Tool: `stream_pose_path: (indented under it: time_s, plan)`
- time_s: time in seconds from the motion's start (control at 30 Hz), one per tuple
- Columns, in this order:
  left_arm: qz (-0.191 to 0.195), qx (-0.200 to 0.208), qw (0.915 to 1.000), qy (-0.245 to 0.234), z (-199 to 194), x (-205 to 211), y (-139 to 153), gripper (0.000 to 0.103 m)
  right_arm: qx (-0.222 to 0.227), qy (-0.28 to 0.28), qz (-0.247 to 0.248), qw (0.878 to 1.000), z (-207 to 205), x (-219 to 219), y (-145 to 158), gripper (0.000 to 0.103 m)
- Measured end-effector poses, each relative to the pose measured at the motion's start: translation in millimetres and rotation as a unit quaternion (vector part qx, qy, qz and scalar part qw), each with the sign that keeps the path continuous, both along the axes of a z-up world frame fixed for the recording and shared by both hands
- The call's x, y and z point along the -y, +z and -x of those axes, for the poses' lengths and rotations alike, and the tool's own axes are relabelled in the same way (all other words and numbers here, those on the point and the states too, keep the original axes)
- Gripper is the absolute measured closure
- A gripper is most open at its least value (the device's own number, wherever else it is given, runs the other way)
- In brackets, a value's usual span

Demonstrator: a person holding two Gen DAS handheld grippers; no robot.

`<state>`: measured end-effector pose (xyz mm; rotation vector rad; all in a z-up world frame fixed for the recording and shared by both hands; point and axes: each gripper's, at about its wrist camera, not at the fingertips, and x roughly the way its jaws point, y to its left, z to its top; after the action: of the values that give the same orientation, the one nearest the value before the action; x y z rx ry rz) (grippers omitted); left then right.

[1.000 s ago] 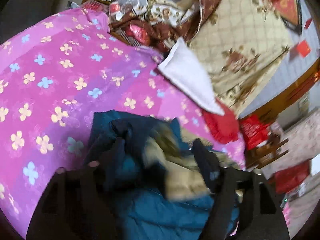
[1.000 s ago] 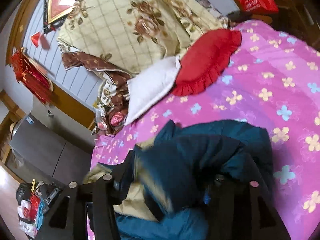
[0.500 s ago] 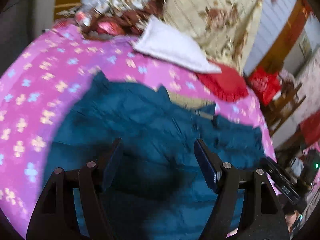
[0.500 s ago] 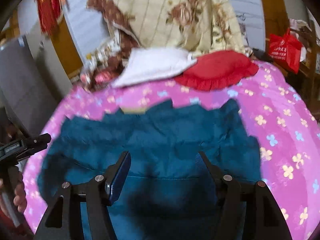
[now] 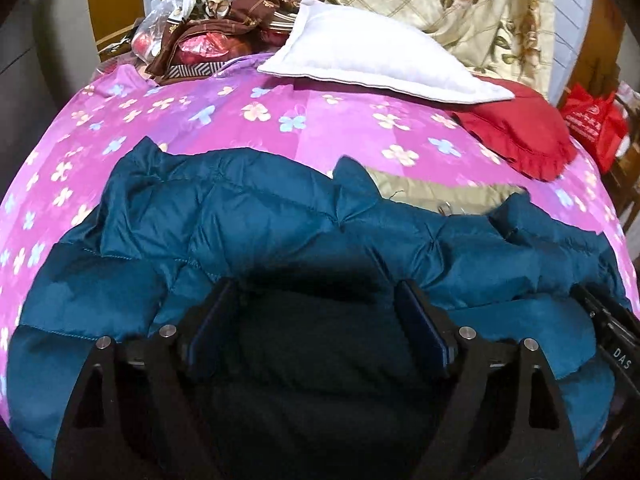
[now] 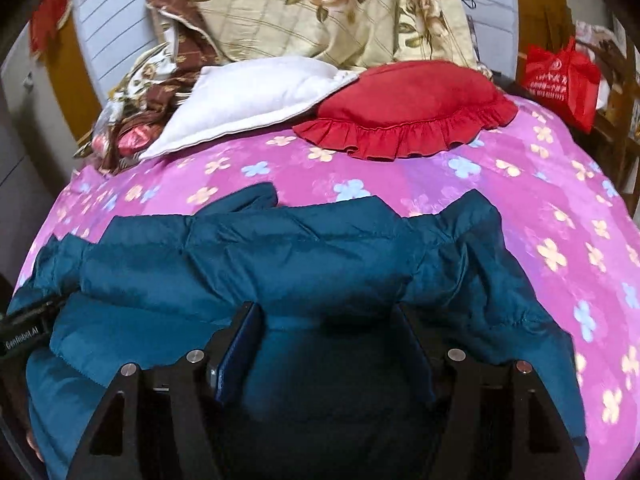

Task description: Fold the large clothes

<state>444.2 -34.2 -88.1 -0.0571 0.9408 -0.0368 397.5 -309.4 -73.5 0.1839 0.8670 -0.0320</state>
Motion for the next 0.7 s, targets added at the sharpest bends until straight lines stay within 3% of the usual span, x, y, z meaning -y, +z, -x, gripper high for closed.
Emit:
stream_pose_path:
  time_s: [0.23,0.33,0.4,0.47,0.57,0.7]
  plan:
    - [-0.001,0.016,0.9999,0.007,-11.4,3.7,-10.1,0.018,0.004,0.0,-0.04,0.999,-14.7,4.8,-9.7,0.034]
    - [-0.001,0.004,1.0,-0.004,-3.2,0.5,-3.1,0.02,-0.007,0.002,-0.022,1.0,-15.4,-0.1,-8.9,0.034]
    - [0.017,0.005,0.9998,-0.009,17.8,-13.9,18.0,0.025,-0.016,-0.001,0.017,1.0,-7.5,-4.9,0.1,0.035]
    - [0.04,0.017,0.9991,-0.005,42.1,-32.4,37.0,0.025,0.002,0.001,0.031,1.0,13.5,-6.2,16.6,0.035]
    - [0.05,0.025,0.9982,0.021,80.8,-72.1,53.6,0.025,0.03,0.012,0.007,0.999,67.5,-4.6,42.5,0.035]
    - [0.046,0.018,0.996,0.075,120.7,-131.2,41.6,0.025,0.026,0.027,-0.028,0.999,142.8,-1.2,44.1,0.035]
